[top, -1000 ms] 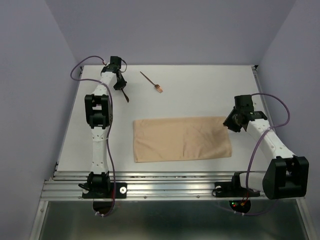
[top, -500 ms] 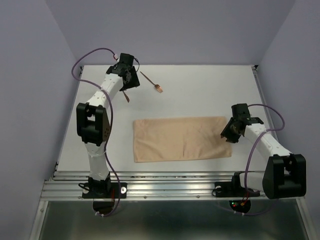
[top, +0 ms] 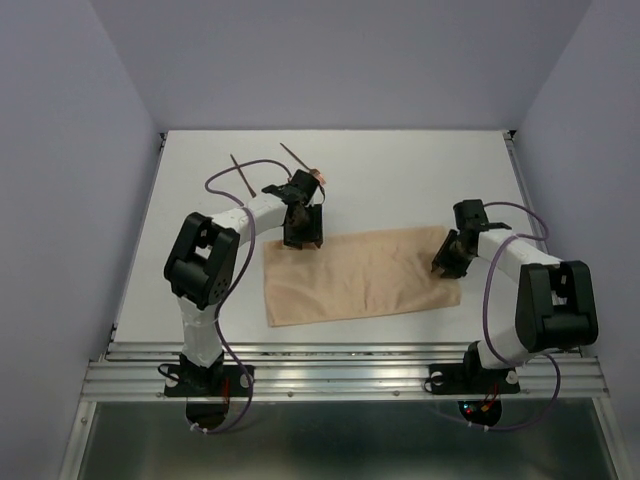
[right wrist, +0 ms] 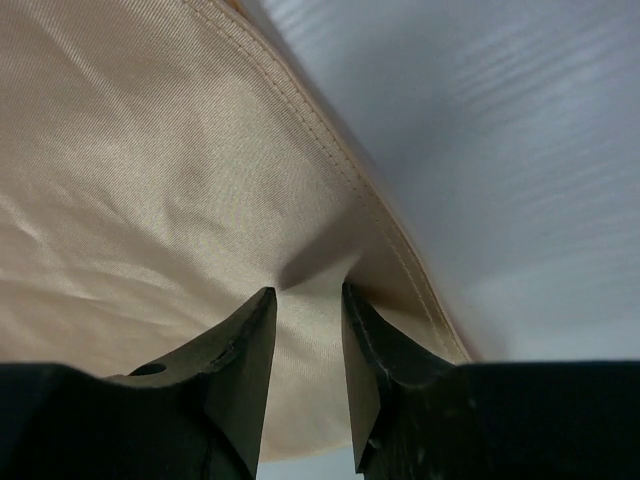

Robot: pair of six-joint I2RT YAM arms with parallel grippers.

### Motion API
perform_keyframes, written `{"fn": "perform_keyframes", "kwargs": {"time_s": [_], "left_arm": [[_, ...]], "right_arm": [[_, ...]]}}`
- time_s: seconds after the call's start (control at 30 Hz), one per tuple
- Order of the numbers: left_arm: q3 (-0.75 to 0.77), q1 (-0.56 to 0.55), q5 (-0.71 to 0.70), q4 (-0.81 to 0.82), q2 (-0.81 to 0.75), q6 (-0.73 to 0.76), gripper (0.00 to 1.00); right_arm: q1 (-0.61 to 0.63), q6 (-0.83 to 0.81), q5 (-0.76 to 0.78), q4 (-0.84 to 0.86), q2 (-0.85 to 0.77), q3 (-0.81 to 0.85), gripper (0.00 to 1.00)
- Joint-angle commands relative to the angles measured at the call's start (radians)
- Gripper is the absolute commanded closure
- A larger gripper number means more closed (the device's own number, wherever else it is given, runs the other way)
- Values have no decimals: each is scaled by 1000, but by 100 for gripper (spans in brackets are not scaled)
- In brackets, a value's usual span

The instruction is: Fold the napkin into a case and place the utensils inside

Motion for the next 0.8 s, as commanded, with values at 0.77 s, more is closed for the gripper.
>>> {"fn": "perform_keyframes", "kwargs": {"time_s": [0.77], "left_arm": [[48, 145, -1, 29, 63, 61, 41]], "right_arm": [[27, -12, -243, 211, -187, -180, 27]]}}
